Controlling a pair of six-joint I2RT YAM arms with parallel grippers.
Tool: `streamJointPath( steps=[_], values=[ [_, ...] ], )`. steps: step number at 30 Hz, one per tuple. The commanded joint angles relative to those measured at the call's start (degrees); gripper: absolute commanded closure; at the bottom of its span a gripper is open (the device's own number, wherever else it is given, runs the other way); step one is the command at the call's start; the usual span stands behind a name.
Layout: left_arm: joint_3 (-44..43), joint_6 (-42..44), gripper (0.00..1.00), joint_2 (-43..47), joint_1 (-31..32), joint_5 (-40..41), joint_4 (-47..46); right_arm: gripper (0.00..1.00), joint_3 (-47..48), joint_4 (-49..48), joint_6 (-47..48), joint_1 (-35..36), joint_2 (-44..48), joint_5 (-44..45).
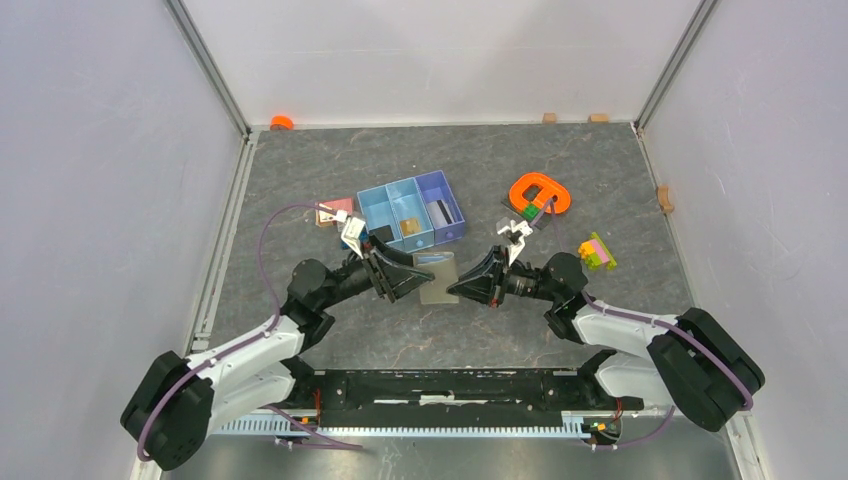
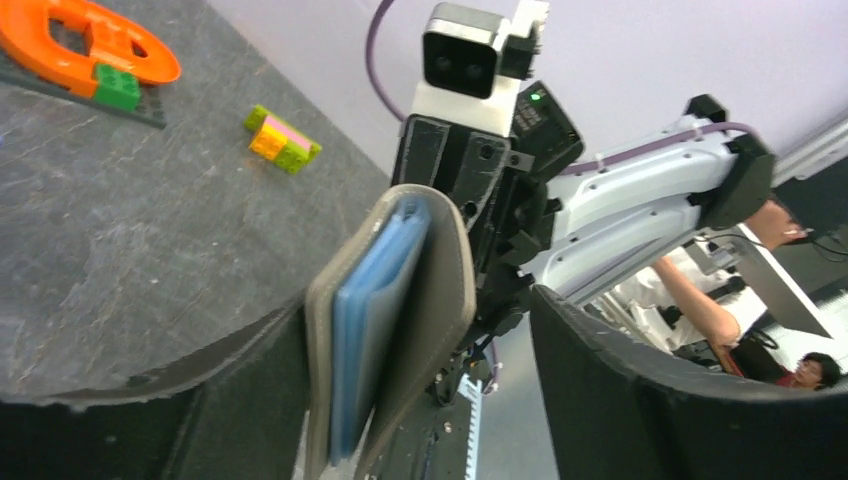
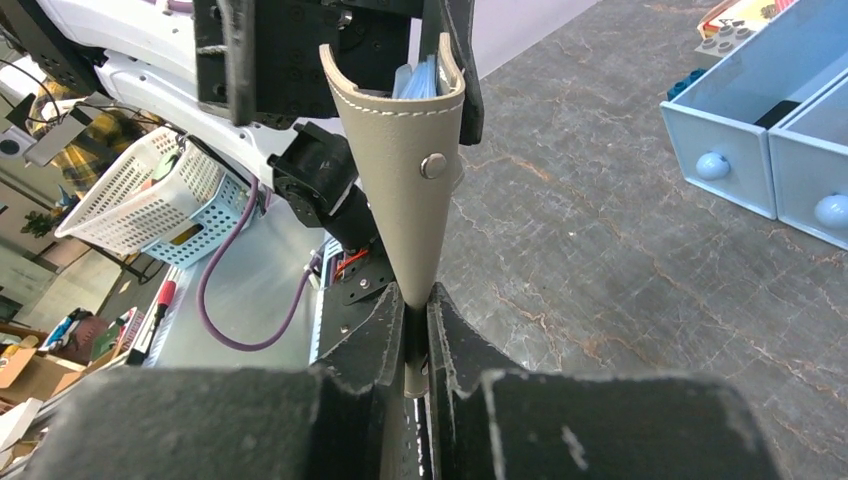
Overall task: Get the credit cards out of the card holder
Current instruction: Close the card holder at the center of the board.
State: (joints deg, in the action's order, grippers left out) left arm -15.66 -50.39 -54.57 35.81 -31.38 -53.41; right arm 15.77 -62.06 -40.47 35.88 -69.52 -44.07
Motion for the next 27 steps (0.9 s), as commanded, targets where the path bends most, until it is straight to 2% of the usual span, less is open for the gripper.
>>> streamJointPath(
  steps=[1,3,5,7,9,11,16,19,22,24,25,26,27],
  values=[
    [-5.4,7.58,0.29,0.21,1.49,2.66,11.48,0.87,2.35,-0.79,1.27,0.07,0.32,1.14],
    [-6.77,9.3,0.48,0.98,1.54,3.65,15.84,0.86,2.42,-0.52,1.36,0.07,0.66,1.01],
    [-6.54,9.5,0.68,1.56,1.54,4.11,16.23,0.83,2.39,0.43,1.92,0.07,1.08,1.24],
    [-6.81,9.43,0.83,1.21,1.63,3.76,16.22,0.76,2.43,1.18,2.41,0.02,1.45,1.44],
    [-7.22,8.87,0.94,0.04,1.63,2.51,15.49,0.73,2.48,1.24,2.43,0.05,1.58,1.45],
    [-7.37,7.87,0.98,-1.48,1.71,1.01,13.43,0.64,2.47,1.16,2.41,0.07,1.61,1.45],
    [-8.41,6.1,0.98,-5.36,2.32,-2.39,10.21,0.47,1.83,-0.99,1.47,0.03,1.97,1.36],
    [-9.34,5.83,0.98,-7.09,2.67,-3.66,10.13,0.46,1.53,-1.17,1.38,0.04,2.19,1.58],
    [-9.47,5.57,0.98,-7.61,2.84,-4.04,9.82,0.58,1.39,-1.67,1.06,0.04,2.02,1.55],
    [-9.45,5.57,0.98,-7.7,2.86,-4.06,9.81,0.85,1.43,-1.67,1.05,0.01,1.99,1.58],
    [-9.48,5.57,0.98,-7.78,2.86,-3.99,9.81,0.94,1.4,-1.53,1.02,-0.02,2.06,1.63],
    [-9.56,5.5,0.98,-7.91,2.9,-4.12,9.81,0.96,1.41,-1.48,1.05,-0.02,2.1,1.57],
    [-9.71,5.48,0.98,-8.23,3.01,-4.28,9.81,0.89,1.5,-1.48,1.09,-0.02,2.18,1.5]
  ],
)
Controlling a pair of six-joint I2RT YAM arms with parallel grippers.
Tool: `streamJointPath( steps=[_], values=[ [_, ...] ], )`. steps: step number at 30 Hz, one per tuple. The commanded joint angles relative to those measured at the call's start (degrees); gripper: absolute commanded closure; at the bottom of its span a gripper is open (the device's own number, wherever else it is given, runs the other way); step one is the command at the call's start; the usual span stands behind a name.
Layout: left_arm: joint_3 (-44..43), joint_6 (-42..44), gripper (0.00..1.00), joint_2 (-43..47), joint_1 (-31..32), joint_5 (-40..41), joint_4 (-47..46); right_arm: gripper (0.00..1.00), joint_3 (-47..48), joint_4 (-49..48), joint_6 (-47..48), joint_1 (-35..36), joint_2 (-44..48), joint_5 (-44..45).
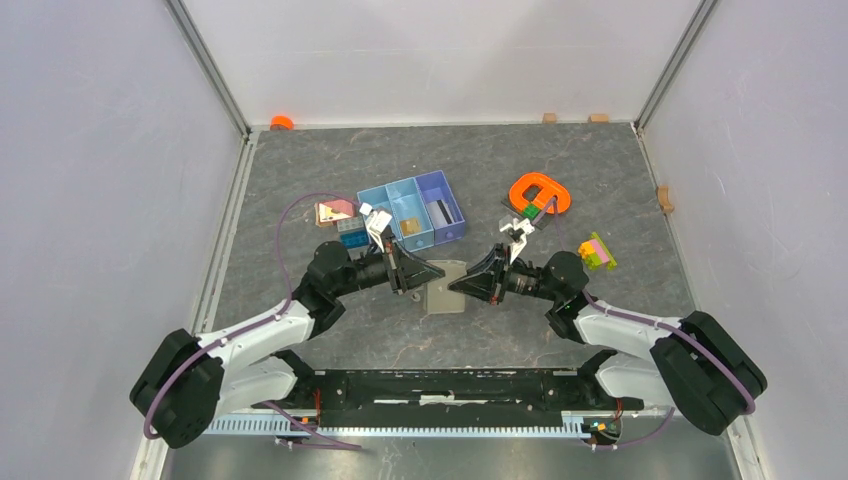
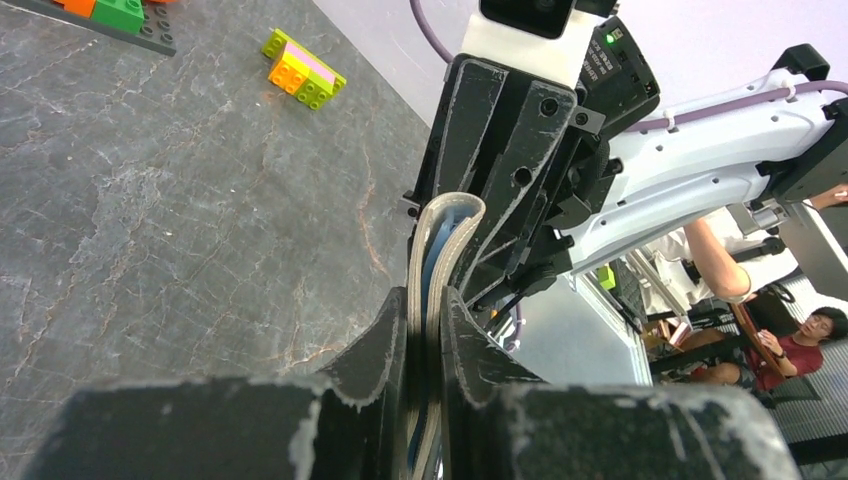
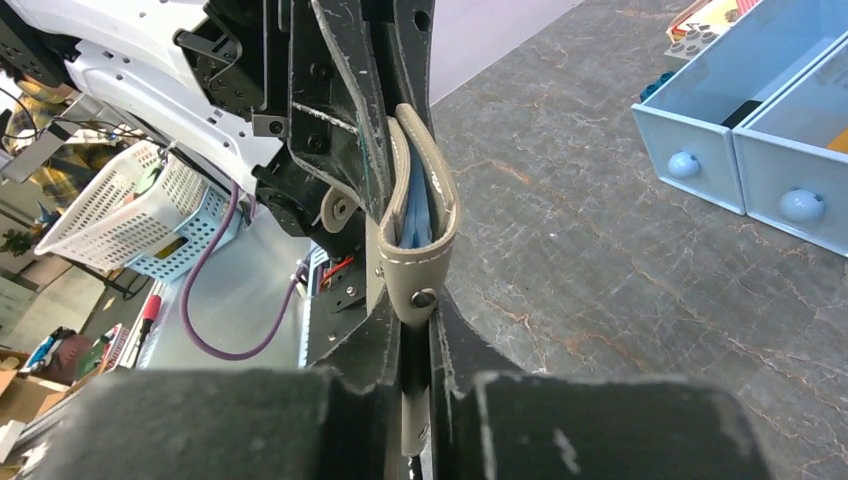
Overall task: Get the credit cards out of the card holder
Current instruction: Close the card holder at the center of the board.
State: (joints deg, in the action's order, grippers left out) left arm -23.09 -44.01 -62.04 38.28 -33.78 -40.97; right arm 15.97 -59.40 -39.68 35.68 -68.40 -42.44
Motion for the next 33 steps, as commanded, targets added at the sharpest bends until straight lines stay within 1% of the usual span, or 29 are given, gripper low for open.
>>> streamJointPath(
  steps=[1,2,3,4,9,11,12,13,14,15,16,17,18,19,20,22,25,26,28,30,32,33],
  values=[
    [-2.51,-0.9,0.98,-1.03,0.65,-2.07,-2.63,0.76,1.27,-4.1,0.4,0.16,1.14,-0.23],
    [-2.61,-1.01,0.98,-1.38,0.78,-2.25,-2.63,0.6,1.2,-4.06,0.49,0.18,1.33,-0.16],
    [-2.79,-0.99,0.98,-1.65,0.98,-2.45,-2.63,0.52,1.21,-3.72,0.67,0.13,1.5,0.06],
    [-2.89,-0.99,0.98,-1.92,1.13,-2.43,-2.65,0.5,1.09,-3.29,0.96,0.09,1.81,0.31],
    [-3.17,-0.99,0.98,-2.64,1.44,-2.61,-2.51,0.5,0.27,-2.92,1.46,-0.43,3.47,1.54],
    [-3.36,-0.75,0.98,-2.72,1.51,-2.53,-1.95,0.54,0.07,-2.83,1.54,-0.52,3.8,1.82],
    [-3.45,-0.73,0.98,-2.79,1.53,-2.59,-1.94,0.62,0.06,-2.83,1.56,-0.53,3.8,1.83],
    [-3.45,-0.77,0.98,-2.76,1.55,-2.54,-1.83,0.77,0.13,-2.83,1.52,-0.61,3.72,1.75],
    [-3.45,-0.81,0.98,-2.8,1.54,-2.52,-1.77,0.88,0.18,-2.83,1.45,-0.66,3.55,1.61],
    [-3.41,-1.02,0.98,-2.75,1.53,-2.52,-1.88,0.88,0.25,-2.98,1.43,-0.6,3.38,1.42],
    [-3.29,-1.4,0.98,-2.57,1.47,-2.44,-2.17,0.82,0.28,-3.16,1.3,-0.59,3.19,1.1],
    [-3.05,-1.71,0.98,-2.31,1.37,-2.28,-2.46,0.65,0.38,-3.26,1.2,-0.61,2.93,0.83],
    [-2.66,-2.14,0.98,-1.66,1.29,-1.83,-2.79,0.52,0.51,-3.35,1.25,-0.6,2.64,0.7],
    [-2.29,-2.46,0.98,-1.1,1.12,-1.07,-2.96,0.43,0.49,-3.36,1.19,-0.53,2.32,0.61],
    [-1.7,-2.8,0.98,-0.27,0.74,-0.62,-3.33,0.38,0.56,-3.4,1.15,-0.53,1.95,0.47],
    [-0.48,-3.79,0.98,1.43,-0.23,0.13,-4.59,0.31,0.81,-3.51,0.95,-0.53,0.99,-0.15],
    [1.29,-5.13,0.98,3.85,-1.81,0.84,-6.12,0.29,1.19,-4.14,0.43,-0.31,-0.33,-1.02],
    [1.75,-5.44,0.98,4.69,-2.12,1.05,-6.46,0.3,1.37,-4.07,0.48,-0.2,-0.84,-1.2],
    [2.3,-5.74,0.98,5.58,-2.59,1.63,-6.71,0.39,1.97,-3.29,1.03,0.15,-1.83,-1.51],
    [2.39,-5.69,0.98,5.51,-2.76,1.87,-6.4,0.55,2.46,-3.02,1.15,0.39,-2.92,-2.01],
    [2.05,-5.78,0.98,4.42,-2.77,1.66,-6.4,0.69,2.54,-3.89,0.5,0.53,-3.41,-2.34],
    [1.93,-5.89,0.98,3.67,-2.77,1.51,-6.53,0.72,2.5,-4.13,0.3,0.53,-3.28,-2.39]
  ],
)
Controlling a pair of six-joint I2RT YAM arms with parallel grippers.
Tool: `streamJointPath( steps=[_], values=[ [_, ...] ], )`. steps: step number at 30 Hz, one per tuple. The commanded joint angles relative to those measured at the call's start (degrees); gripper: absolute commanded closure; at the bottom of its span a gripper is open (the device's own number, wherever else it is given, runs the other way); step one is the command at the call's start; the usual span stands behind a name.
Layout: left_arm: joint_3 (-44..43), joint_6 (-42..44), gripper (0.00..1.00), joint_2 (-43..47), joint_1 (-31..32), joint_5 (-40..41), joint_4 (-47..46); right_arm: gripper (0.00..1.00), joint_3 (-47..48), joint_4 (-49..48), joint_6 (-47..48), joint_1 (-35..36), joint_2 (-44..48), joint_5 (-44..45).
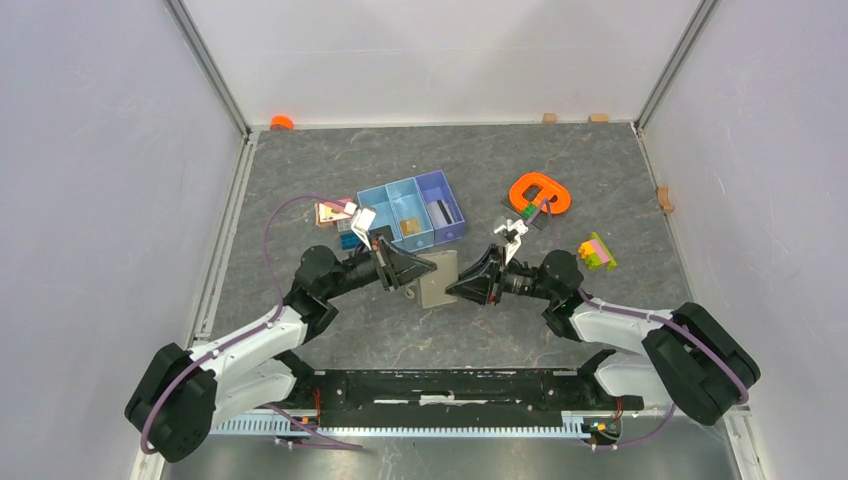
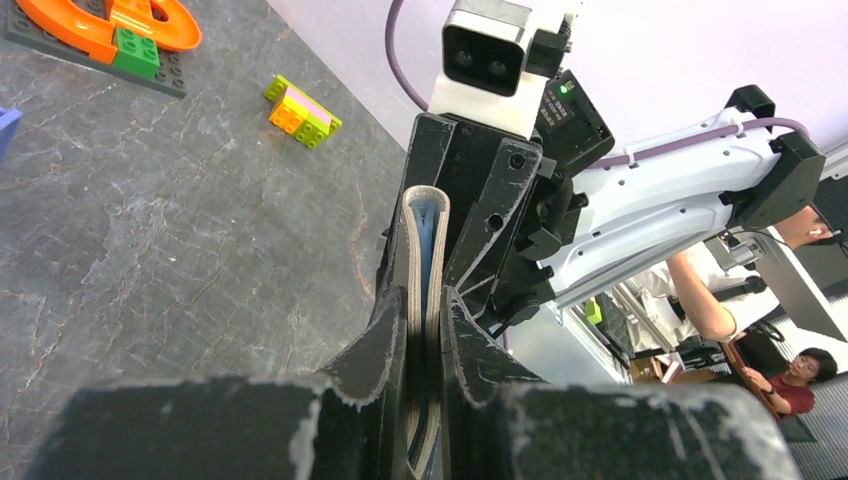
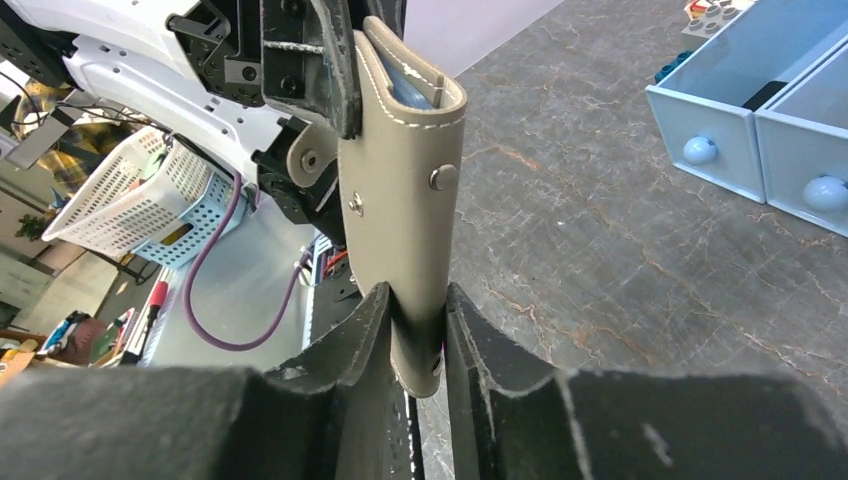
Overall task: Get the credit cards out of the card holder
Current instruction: Close the card holder at the center of the board.
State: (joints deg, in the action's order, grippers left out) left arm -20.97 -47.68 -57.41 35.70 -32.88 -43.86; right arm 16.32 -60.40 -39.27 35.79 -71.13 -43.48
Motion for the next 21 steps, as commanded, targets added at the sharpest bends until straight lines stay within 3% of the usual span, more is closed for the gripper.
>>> streamJointPath(
  steps=[1,4,9,12,16,21],
  values=[
    [-0.29,-2.33,0.98,-1.77,-0.19,0.61,-3.96,0.77,2.12,-3.07,-0.19,0.41,-0.3,-1.26],
    [-0.6,-1.96,0.93,-2.94,-0.2,1.25,-3.15,0.87,2.19,-1.24,0.17,0.37,0.4,-0.37],
    [-1.22,1.0,0.4,-0.9,-0.18,5.86,4.85,0.96,4.27,12.23,3.91,-0.36,-0.42,3.14],
    [-1.94,3.73,0.23,3.01,-0.2,12.49,13.81,0.98,4.2,17.89,4.39,-3.0,-1.45,2.31],
    [-2.09,5.83,0.14,8.52,-0.2,20.05,22.28,0.98,1.05,22.61,5.11,-7.63,-1.73,0.51],
    [-1.38,6.19,0.13,11.69,-0.18,22.6,23.82,0.97,0.19,27.02,8.07,-10.22,-4.93,1.67]
  ],
)
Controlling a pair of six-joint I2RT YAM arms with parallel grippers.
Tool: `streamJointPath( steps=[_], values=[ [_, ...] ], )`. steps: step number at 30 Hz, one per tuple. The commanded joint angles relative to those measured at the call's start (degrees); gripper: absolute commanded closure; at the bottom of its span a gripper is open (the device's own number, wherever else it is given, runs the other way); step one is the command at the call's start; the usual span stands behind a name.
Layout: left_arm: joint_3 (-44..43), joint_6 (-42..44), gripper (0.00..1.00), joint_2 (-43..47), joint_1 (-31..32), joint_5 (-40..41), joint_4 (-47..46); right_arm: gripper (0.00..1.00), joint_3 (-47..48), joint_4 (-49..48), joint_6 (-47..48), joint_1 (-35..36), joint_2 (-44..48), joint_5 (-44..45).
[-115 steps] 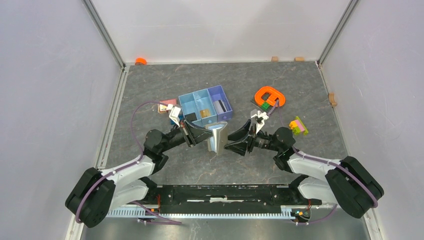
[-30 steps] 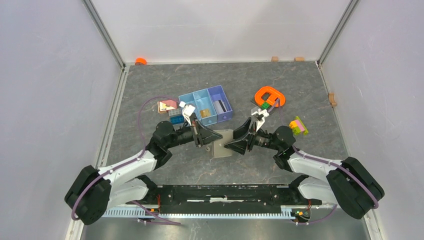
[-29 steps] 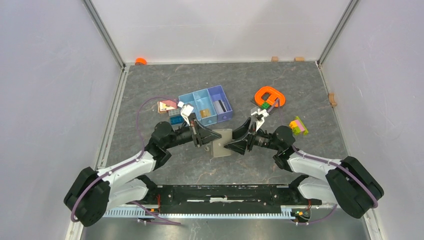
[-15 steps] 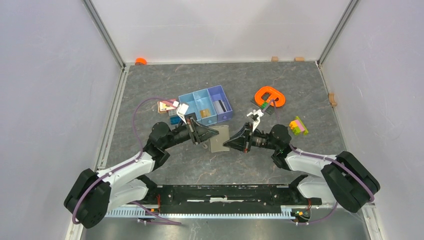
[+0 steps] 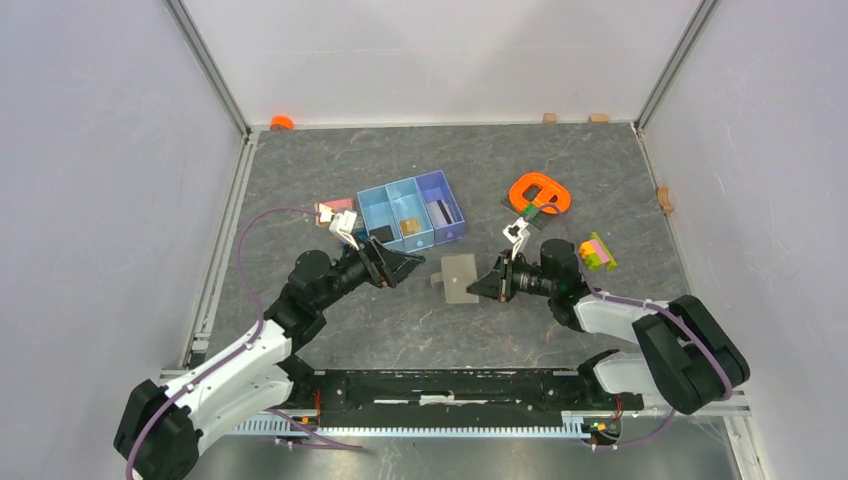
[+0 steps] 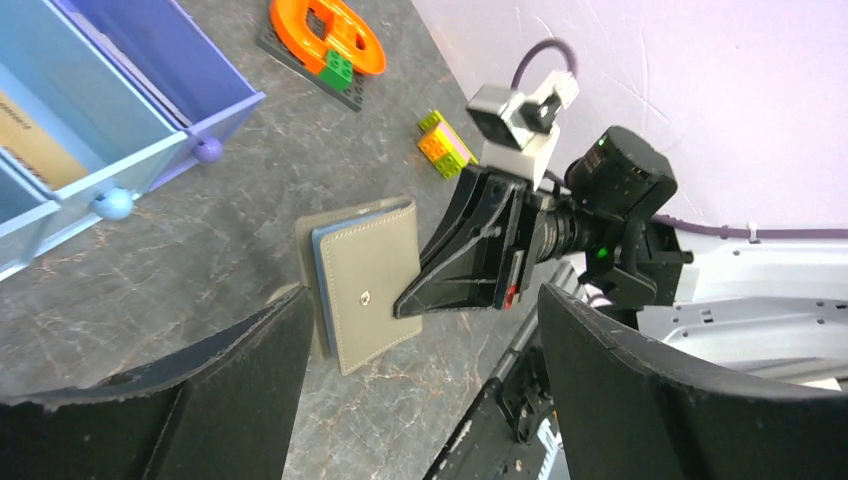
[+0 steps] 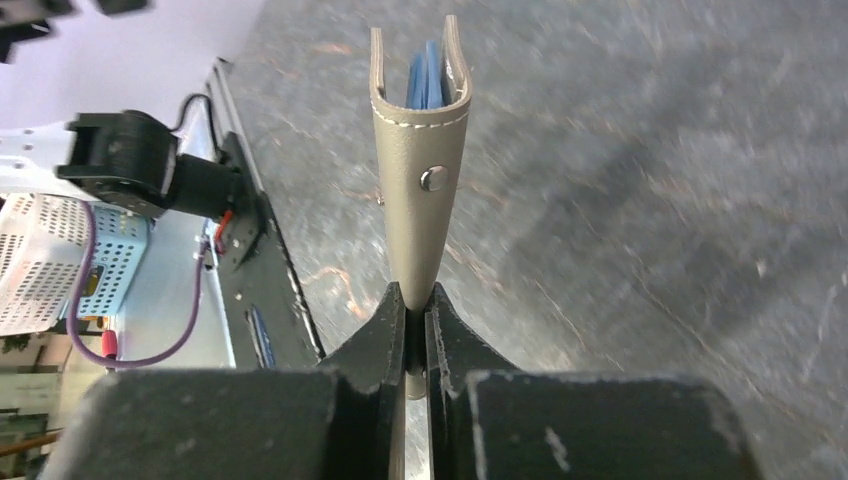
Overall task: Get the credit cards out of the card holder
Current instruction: Close the card holder at the center of the board, then reset both arms
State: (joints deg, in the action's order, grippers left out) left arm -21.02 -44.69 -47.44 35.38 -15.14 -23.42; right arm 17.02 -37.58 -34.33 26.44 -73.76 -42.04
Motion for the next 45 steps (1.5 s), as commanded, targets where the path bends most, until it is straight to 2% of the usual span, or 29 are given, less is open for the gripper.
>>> streamJointPath(
  steps=[1,9,10,12,14,16,18,19,21,24,30,32,36,38,42,45],
  values=[
    [-1.38,3.29,0.13,1.74,0.13,4.94,3.39,0.97,-0.28,4.4,3.38,-0.86,-3.56,0.69],
    [-1.7,3.77,0.12,0.68,0.13,5.2,3.56,0.94,4.34,9.06,6.76,-1.32,-12.78,5.43],
    [-1.75,3.88,0.12,0.68,0.13,5.36,3.6,0.9,4.91,10.09,7.56,-1.37,-13.47,6.64],
    [-1.75,4.05,0.12,0.79,0.14,5.59,3.81,0.66,5.97,12.29,8.76,-1.78,-14.06,9.22],
    [-1.83,4.23,0.12,0.86,0.13,5.92,4.14,0.51,6.23,13.39,9.56,-2.5,-12.95,11.97],
    [-2.0,4.74,0.12,1.16,0.18,6.57,4.74,0.44,6.53,15.76,11.17,-2.92,-10.65,15.45],
    [-2.18,5.74,0.12,1.51,0.14,7.6,5.78,0.41,6.32,17.83,12.78,-3.22,-7.7,18.39],
    [-2.19,6.46,0.11,1.76,0.2,7.74,5.92,0.4,6.11,18.84,13.54,-3.34,-6.05,19.64],
    [-1.73,8.9,0.01,2.44,0.15,7.07,5.23,0.33,5.52,20.74,14.77,-3.54,-1.77,23.34],
    [-0.68,12.11,0.0,4.53,0.16,8.91,5.12,0.23,3.4,21.76,16.63,-3.67,6.31,30.22],
    [1.4,20.78,0.0,9.54,0.18,17.83,6.61,0.19,-4.46,14.98,18.59,-3.66,20.21,47.76],
    [1.87,23.62,0.0,11.26,0.17,24.01,7.59,0.19,-5.89,13.22,21.84,-3.68,22.25,53.07],
    [1.66,30.64,0.0,13.15,0.15,36.33,9.97,0.15,-9.83,4.82,33.37,-3.67,24.27,57.87],
    [1.05,33.28,0.0,12.9,0.15,42.23,11.25,0.12,-11.69,1.93,36.56,-3.87,24.67,63.91],
    [2.64,39.1,0.0,11.06,-0.53,48.31,8.09,0.12,-16.54,-7.02,42.39,-4.58,24.48,64.68],
    [2.59,41.59,0.0,5.6,-1.66,50.91,5.82,0.12,-19.18,-11.8,45.46,-6.76,23.83,64.57]
  ],
)
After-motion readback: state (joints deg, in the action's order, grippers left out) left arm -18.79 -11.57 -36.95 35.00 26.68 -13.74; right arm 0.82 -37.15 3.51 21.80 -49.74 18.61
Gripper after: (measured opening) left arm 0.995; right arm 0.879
